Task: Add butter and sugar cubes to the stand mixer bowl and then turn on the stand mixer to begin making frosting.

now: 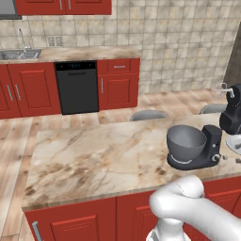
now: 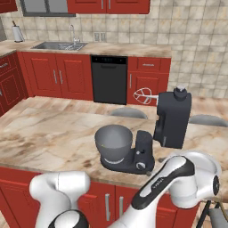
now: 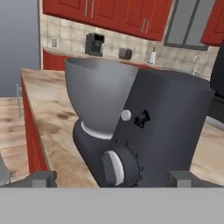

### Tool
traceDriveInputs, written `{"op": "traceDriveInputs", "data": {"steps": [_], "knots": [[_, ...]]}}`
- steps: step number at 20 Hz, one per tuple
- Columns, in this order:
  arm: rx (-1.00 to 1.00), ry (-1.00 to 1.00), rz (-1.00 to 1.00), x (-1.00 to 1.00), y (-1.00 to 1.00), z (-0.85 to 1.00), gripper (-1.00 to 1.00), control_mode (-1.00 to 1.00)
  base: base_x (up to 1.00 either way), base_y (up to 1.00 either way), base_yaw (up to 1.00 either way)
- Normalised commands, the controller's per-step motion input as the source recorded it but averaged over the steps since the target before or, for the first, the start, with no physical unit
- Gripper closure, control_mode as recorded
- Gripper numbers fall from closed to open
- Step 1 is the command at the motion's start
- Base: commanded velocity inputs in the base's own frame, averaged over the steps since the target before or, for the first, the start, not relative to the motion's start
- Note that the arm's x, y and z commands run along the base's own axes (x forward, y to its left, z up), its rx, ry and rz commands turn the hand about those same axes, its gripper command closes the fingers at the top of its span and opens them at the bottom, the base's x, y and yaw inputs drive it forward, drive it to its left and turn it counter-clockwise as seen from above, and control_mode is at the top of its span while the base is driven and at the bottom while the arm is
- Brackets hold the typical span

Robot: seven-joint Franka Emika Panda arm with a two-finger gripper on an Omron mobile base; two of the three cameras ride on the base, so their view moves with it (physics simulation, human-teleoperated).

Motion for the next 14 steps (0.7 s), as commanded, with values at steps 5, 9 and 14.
{"op": "traceDriveInputs", "data": {"steps": [5, 9, 14], "knots": [[0.08, 0.0, 0.03, 0.09, 0.0, -0.3, -1.0, -1.0, 0.0, 0.0, 0.0], [0.05, 0.0, 0.02, 0.16, 0.0, -0.27, -1.0, -1.0, 0.0, 0.0, 0.0], [0.0, 0.05, 0.01, 0.26, 0.0, -0.17, -1.0, -1.0, 0.0, 0.0, 0.0]]}}
